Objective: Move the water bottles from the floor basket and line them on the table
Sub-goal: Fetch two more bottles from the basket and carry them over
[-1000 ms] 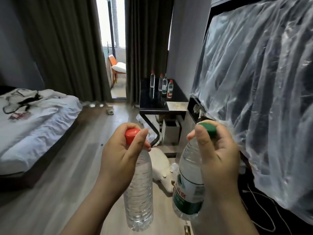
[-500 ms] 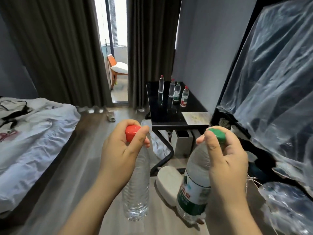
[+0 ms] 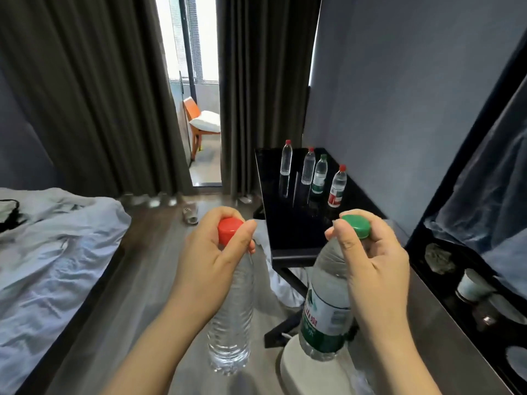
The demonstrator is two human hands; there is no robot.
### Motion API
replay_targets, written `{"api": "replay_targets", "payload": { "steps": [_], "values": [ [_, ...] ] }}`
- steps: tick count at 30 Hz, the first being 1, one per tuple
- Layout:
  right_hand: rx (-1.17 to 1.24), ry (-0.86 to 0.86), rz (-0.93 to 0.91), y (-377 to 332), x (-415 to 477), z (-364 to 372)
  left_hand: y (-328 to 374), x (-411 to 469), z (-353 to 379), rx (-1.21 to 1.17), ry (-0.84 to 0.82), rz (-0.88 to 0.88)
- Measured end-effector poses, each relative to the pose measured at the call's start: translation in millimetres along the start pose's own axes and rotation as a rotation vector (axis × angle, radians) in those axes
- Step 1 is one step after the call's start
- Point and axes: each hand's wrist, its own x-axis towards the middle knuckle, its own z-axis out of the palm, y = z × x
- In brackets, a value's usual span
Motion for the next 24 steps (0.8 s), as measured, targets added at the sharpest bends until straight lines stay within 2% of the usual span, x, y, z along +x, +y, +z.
{"api": "replay_targets", "payload": {
  "steps": [7,13,20,24],
  "values": [
    [-0.02,-0.039,0.042,60,97,63,-61,116,20,-0.039,-0.003,-0.022],
    [-0.094,0.015,0.109,118,165,120,-131,218,32,-0.072,-0.075,-0.013],
    [-0.198,0.151,0.193,176,246,187,-207,354,48,-0.133,-0.262,0.009],
    [-0.22,0.194,0.235,216,289,213,-252,417,74,-0.096,-0.303,0.012]
  ]
}}
